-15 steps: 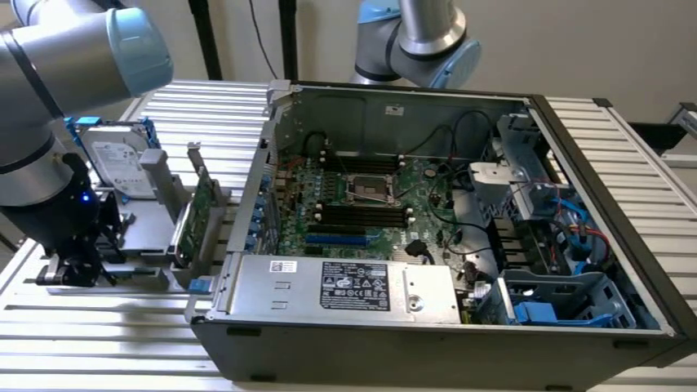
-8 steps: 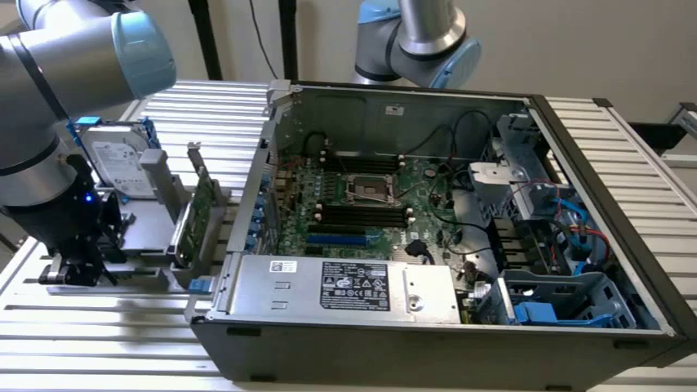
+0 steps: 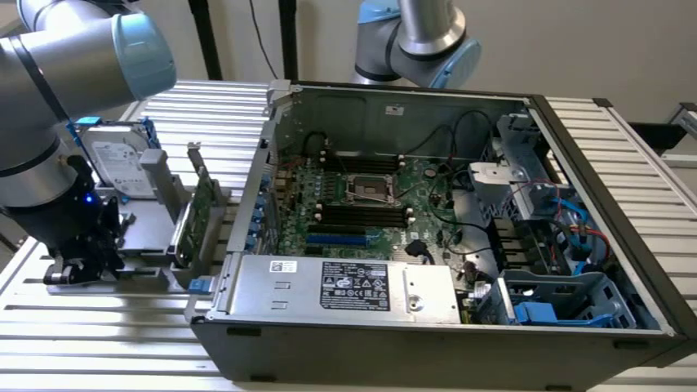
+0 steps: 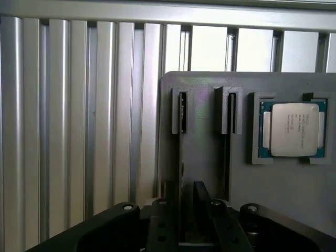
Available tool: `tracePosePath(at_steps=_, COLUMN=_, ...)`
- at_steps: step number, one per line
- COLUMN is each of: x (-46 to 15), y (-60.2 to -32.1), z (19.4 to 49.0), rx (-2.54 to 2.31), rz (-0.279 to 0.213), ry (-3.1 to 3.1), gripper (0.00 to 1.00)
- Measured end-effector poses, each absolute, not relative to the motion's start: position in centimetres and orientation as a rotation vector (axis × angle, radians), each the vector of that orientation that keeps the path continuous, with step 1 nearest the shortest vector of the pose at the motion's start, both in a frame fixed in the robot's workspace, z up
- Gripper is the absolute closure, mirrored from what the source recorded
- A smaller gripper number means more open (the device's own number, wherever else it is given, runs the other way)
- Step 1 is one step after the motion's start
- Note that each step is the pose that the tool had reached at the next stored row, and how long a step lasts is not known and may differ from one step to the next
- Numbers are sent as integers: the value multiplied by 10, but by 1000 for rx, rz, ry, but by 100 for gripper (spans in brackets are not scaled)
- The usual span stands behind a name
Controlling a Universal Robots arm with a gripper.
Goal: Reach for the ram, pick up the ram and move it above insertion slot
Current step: 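Pick up the ram and move it above insertion slot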
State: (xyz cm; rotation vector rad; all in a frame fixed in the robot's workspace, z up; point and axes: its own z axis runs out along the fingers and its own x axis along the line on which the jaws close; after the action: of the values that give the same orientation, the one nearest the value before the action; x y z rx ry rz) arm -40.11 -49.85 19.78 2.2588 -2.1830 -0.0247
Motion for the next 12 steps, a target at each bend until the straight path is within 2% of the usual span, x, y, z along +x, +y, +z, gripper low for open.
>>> tracePosePath(at_steps=1, x=-401, y=-498, z=198, rx=2258, rz=-25, ry=-2184, gripper=73)
tracePosePath(at_steps=2, x=-401, y=-498, z=198, rx=2258, rz=-25, ry=-2184, gripper=79)
tracePosePath(at_steps=6, x=-401, y=-498, z=198, rx=2245, rz=-25, ry=-2198, gripper=79)
tracePosePath(at_steps=8, x=-401, y=-498, z=198, rx=2232, rz=-25, ry=-2211, gripper=87)
tracePosePath(at_steps=12, x=-401, y=-498, z=198, rx=2216, rz=-25, ry=-2227, gripper=87)
